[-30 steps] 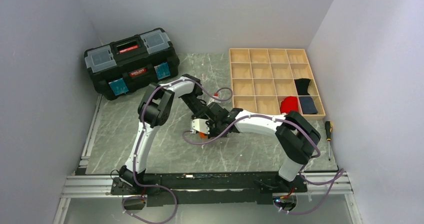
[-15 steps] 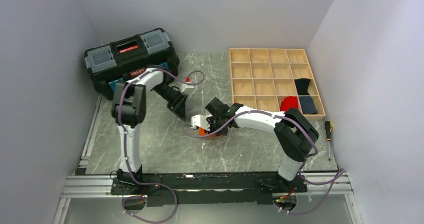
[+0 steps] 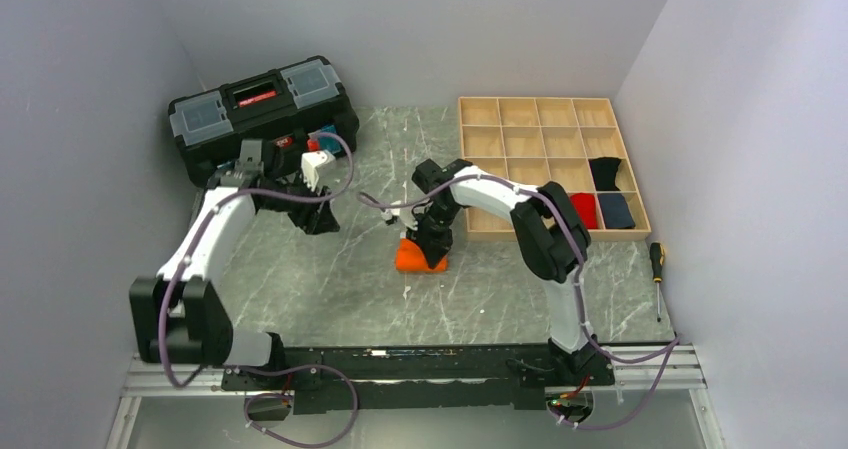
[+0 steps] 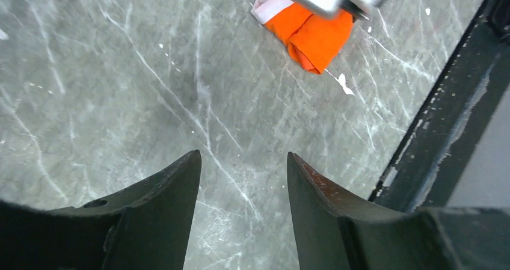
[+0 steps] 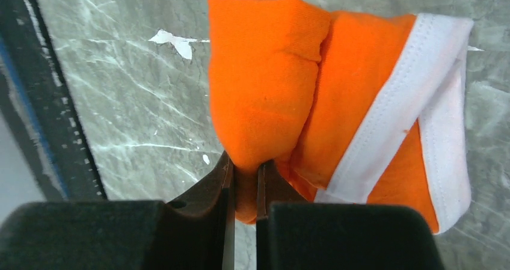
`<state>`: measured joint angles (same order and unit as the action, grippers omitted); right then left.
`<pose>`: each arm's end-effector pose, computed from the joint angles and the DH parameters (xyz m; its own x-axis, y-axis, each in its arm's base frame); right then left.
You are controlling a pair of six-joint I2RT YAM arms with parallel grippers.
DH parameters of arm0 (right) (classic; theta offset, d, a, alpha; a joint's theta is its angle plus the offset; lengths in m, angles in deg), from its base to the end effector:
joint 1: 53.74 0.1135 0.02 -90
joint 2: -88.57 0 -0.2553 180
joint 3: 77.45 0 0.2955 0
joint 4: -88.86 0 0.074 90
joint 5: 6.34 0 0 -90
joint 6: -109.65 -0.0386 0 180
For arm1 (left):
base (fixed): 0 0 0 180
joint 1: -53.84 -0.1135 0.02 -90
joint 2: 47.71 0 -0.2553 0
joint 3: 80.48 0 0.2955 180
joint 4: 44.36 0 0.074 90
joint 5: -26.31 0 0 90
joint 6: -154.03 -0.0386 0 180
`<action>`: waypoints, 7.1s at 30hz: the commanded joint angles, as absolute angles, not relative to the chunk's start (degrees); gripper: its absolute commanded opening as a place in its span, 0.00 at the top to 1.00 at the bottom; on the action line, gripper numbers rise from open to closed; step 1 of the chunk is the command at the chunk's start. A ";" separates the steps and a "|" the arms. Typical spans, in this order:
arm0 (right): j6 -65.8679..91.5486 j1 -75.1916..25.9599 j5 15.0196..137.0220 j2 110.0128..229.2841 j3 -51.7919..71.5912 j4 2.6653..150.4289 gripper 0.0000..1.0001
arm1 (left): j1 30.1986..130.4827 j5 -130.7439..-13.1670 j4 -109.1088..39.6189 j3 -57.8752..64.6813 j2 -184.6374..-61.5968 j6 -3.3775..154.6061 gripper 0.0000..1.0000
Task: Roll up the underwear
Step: Roll the underwear to the center of the board.
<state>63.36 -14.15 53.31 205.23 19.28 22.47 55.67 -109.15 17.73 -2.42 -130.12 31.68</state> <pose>0.3106 0.2822 0.1338 -0.1586 -0.9050 -0.3948 -0.9470 0.0263 0.3201 0.3203 -0.0378 0.2515 -0.6096 0.3950 -0.6873 0.7497 0.5689 -0.3381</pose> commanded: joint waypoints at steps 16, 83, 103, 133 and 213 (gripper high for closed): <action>79.37 -19.55 35.06 232.63 44.29 -8.45 1.00 | 98.64 -80.43 -13.41 -21.10 -120.16 24.69 0.35; 77.14 -19.27 41.91 232.98 41.10 -7.29 0.87 | 105.84 -88.16 -18.23 -13.59 -150.40 39.32 1.00; 73.29 -23.59 41.05 226.71 41.55 -5.13 0.51 | 105.70 -89.28 -15.78 -12.35 -155.75 38.36 1.00; 70.73 -32.74 45.78 219.80 52.73 -5.77 0.44 | 105.67 -90.68 -12.25 -9.20 -158.66 37.92 1.00; 63.60 0.41 80.14 179.53 -19.97 53.61 0.64 | 90.37 -122.15 41.04 32.84 -196.38 30.36 1.00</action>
